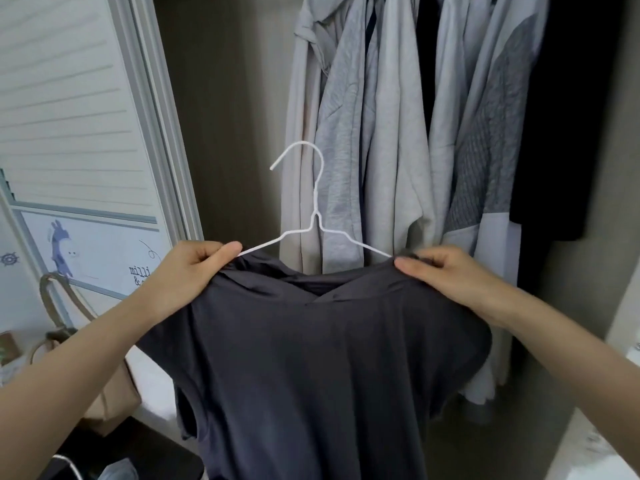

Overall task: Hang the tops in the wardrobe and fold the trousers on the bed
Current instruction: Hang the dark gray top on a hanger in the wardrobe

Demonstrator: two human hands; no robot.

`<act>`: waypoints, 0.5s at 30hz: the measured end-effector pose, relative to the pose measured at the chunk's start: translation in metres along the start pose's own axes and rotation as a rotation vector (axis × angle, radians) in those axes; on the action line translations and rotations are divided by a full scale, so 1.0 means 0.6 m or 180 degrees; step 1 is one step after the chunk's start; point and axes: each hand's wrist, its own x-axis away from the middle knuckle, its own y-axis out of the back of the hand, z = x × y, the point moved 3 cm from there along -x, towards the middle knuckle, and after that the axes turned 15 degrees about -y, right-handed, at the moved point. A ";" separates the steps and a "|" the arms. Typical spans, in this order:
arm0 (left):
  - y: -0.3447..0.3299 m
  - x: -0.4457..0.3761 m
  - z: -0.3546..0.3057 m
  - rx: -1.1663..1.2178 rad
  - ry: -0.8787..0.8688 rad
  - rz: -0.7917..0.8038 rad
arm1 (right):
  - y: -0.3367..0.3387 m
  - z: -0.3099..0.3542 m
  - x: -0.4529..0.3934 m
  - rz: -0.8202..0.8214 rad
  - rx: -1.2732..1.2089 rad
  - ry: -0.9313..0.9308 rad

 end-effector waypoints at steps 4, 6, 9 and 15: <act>0.000 -0.004 0.006 0.0152 0.0279 -0.0480 | 0.017 0.009 -0.009 -0.0169 0.0530 0.0376; 0.006 -0.009 0.014 0.0172 0.0364 -0.0673 | 0.022 0.014 -0.014 -0.0399 0.0641 0.0389; 0.022 -0.020 0.032 0.0191 0.0449 -0.0853 | 0.007 0.025 -0.007 -0.0014 0.0928 0.0181; 0.054 -0.079 0.050 -0.0544 0.0293 -0.0778 | -0.027 0.076 0.011 0.0471 -0.1021 -0.0130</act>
